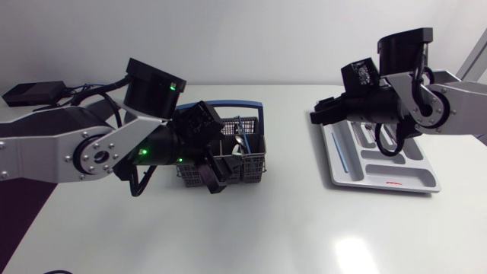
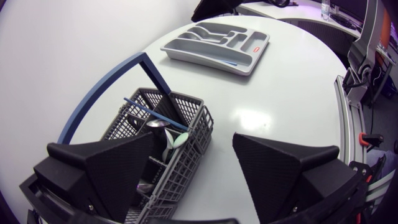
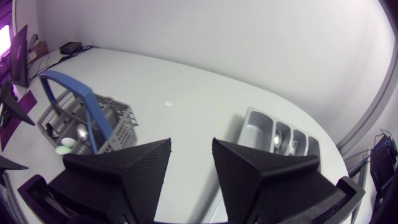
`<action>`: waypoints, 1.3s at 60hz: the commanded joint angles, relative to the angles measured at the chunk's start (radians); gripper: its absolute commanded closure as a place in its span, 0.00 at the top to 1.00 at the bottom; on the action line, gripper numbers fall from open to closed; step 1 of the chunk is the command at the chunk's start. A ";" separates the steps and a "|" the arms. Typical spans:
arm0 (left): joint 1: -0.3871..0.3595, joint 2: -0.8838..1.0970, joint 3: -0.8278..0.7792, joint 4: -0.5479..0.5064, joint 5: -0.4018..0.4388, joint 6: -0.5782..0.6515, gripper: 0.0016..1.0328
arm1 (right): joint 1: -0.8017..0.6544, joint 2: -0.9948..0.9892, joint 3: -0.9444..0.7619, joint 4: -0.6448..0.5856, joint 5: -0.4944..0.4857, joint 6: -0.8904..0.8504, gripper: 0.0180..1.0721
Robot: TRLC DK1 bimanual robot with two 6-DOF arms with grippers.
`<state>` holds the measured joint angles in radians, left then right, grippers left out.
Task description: Unload the cutlery basket into the drawer organizer.
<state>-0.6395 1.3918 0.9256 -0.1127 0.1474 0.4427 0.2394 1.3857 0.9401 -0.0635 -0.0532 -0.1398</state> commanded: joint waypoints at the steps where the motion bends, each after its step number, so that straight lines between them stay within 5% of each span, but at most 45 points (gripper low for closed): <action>1: 0.011 0.004 -0.031 0.027 -0.009 0.005 0.86 | 0.064 -0.043 -0.041 0.002 -0.002 -0.001 0.49; 23: -0.095 0.087 -0.113 0.229 -0.284 0.333 0.86 | 0.187 -0.113 -0.156 0.031 0.004 -0.012 0.49; 40: -0.104 0.122 -0.067 0.235 -0.322 0.450 0.78 | 0.196 -0.159 -0.212 0.044 0.004 -0.032 0.49; 78: -0.100 0.217 0.090 0.094 -0.316 0.577 0.35 | 0.201 -0.188 -0.302 0.131 0.001 -0.058 0.49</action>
<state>-0.7471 1.5799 0.9829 -0.0036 -0.1661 0.9726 0.4362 1.2114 0.6662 0.0513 -0.0502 -0.1856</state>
